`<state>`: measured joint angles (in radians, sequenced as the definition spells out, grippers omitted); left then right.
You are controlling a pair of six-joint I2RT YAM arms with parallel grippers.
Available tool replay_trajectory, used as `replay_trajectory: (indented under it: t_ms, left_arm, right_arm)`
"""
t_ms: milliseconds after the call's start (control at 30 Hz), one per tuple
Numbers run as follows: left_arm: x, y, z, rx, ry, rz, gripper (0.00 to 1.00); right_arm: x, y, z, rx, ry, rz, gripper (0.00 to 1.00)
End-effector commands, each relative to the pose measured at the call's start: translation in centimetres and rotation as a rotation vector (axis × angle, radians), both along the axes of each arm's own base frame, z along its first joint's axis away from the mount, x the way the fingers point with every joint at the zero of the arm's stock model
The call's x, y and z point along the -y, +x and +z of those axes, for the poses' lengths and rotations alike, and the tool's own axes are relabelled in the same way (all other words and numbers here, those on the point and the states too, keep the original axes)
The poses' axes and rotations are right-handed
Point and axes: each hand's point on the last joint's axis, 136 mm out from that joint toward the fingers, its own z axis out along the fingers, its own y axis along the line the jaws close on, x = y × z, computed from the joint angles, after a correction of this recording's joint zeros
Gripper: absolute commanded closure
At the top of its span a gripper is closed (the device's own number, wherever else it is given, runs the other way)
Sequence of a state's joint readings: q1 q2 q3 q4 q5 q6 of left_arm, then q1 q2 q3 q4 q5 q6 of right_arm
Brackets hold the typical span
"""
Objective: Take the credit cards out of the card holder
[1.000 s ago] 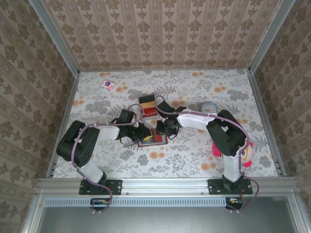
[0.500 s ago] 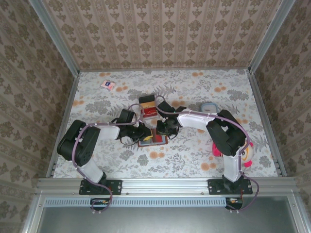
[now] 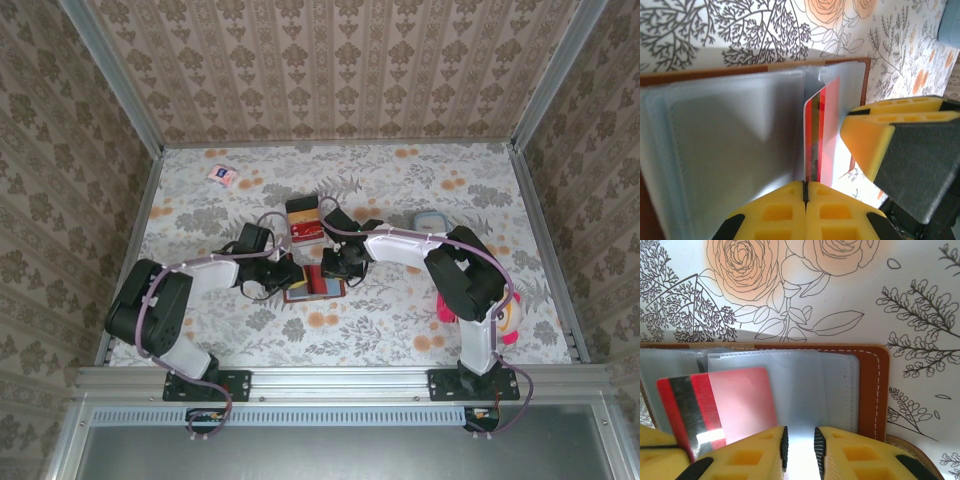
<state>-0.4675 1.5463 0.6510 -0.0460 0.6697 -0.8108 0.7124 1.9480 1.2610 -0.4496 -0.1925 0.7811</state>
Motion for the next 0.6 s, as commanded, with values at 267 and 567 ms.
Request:
replay_trajectory:
  t_ms: [267, 567]
  left_arm:
    - [-4.4, 0.5, 2.9, 0.119, 0.129, -0.016, 1.00]
    - [-4.9, 2.0, 8.5, 0.254, -0.005, 0.011, 1.00]
  right_arm:
    - [-1.2, 0.4, 2.8, 0.013, 0.154, 0.019, 0.65]
    - [-3.6, 1.2, 10.0, 0.104, 0.497, 0.047, 0.47]
